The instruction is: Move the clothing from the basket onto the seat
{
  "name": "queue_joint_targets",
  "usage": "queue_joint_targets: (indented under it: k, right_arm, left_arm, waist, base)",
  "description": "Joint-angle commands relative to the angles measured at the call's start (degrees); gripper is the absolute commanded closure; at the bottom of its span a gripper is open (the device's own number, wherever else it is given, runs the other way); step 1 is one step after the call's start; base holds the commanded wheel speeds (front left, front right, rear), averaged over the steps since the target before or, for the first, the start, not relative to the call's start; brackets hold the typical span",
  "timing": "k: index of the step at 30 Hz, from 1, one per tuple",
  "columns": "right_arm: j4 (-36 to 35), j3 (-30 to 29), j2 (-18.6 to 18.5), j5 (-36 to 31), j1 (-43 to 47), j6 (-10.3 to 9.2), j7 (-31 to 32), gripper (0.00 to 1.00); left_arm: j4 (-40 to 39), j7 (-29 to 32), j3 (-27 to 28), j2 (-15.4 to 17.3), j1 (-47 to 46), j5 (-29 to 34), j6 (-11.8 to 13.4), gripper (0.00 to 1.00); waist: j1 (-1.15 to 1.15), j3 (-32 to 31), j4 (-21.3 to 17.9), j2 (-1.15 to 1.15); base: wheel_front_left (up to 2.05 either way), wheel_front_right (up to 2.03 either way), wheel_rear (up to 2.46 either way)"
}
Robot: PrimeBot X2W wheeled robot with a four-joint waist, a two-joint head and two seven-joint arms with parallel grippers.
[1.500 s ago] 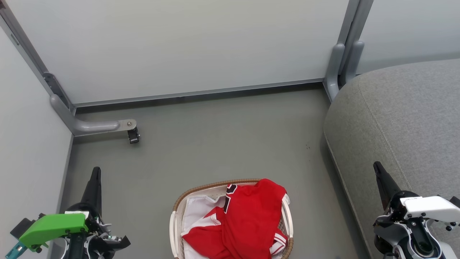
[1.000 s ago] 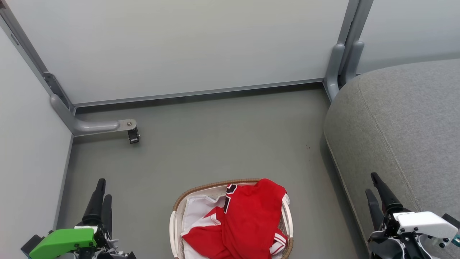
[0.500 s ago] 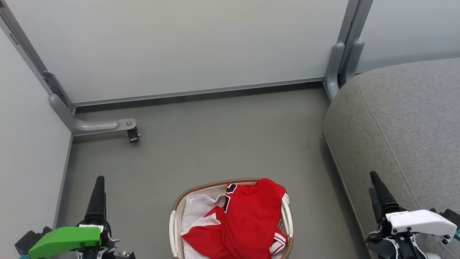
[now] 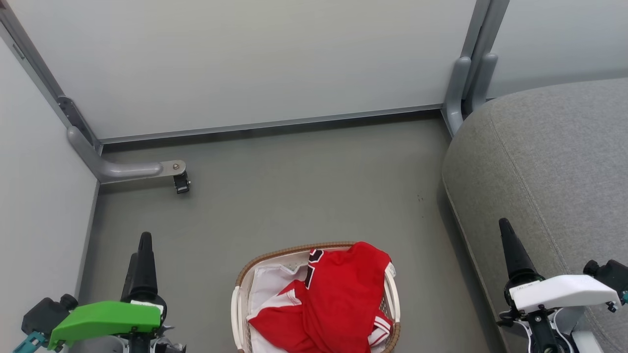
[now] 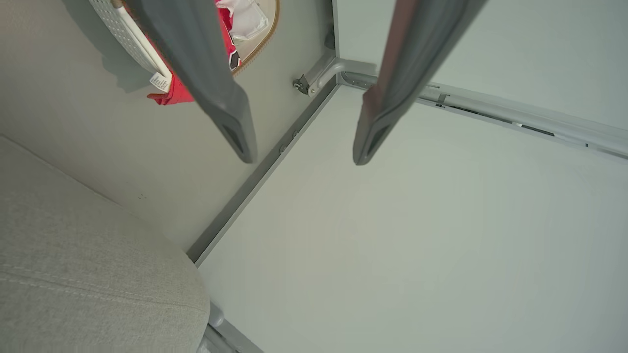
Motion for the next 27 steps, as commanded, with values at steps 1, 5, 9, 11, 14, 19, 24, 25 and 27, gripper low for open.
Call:
queue_joint_targets:
  k: [1, 5, 9, 11, 14, 19, 24, 25, 27]
  right_arm:
    - [-1.3, 0.3, -0.4, -2.6, -0.2, 0.01, -0.7, 0.0]
    - [-1.9, 1.0, -0.4, -6.7, 0.0, 0.01, -1.6, 0.0]
    - [-2.5, 2.1, -0.5, -12.0, 0.1, 0.01, -2.4, 0.0]
    - [-2.7, 2.4, -0.5, -14.1, 0.3, 0.01, -2.7, 0.0]
    - [-2.7, 2.7, -0.5, -16.6, 0.5, 0.02, -3.3, 0.0]
    - [-2.2, 3.1, -0.5, -21.0, 0.6, 0.02, -4.2, 0.0]
    - [-1.7, 3.4, -0.6, -24.9, 0.6, 0.02, -5.1, 0.0]
    - [-1.6, 3.5, -0.6, -25.6, 0.6, 0.02, -5.2, 0.0]
    - [-1.4, 3.6, -0.6, -27.1, 0.6, 0.02, -5.6, 0.0]
  left_arm:
    - [-1.4, -0.7, -0.3, 0.3, 0.1, 2.7, 0.6, 0.0]
    - [-1.7, -1.5, -1.1, 0.3, 0.7, 7.6, 1.1, 0.0]
    - [-1.9, -2.3, -1.6, 0.4, 1.4, 12.0, 1.7, 0.0]
    - [-1.8, -2.7, -1.8, 0.4, 1.5, 14.1, 1.9, 0.0]
    - [-1.8, -3.2, -2.1, 0.4, 1.9, 16.9, 2.3, 0.0]
    - [-1.6, -4.1, -2.3, 0.4, 2.5, 21.1, 3.0, 0.0]
    - [-1.3, -5.0, -2.5, 0.5, 3.0, 25.1, 3.3, 0.0]
    - [-1.2, -5.1, -2.5, 0.5, 3.1, 25.8, 3.4, 0.0]
    - [-1.1, -5.5, -2.7, 0.5, 3.3, 27.2, 3.6, 0.0]
  waist:
    - [0.0, 0.0, 0.0, 0.0]
    - [0.0, 0.0, 0.0, 0.0]
    - [0.0, 0.0, 0.0, 0.0]
    - [0.0, 0.0, 0.1, 0.0]
    - [0.0, -0.1, 0.1, 0.0]
    - [0.0, -0.1, 0.2, 0.0]
    - [0.0, -0.1, 0.3, 0.0]
    - [0.0, -0.1, 0.3, 0.0]
    - [0.0, -0.1, 0.3, 0.0]
  base:
    - [0.0, 0.0, 0.0]
    - [0.0, 0.0, 0.0]
    - [0.0, 0.0, 0.0]
    - [0.0, 0.0, 0.0]
    - [0.0, 0.0, 0.0]
    - [0.0, 0.0, 0.0]
    - [0.0, 0.0, 0.0]
    - [0.0, 0.0, 0.0]
    - [0.0, 0.0, 0.0]
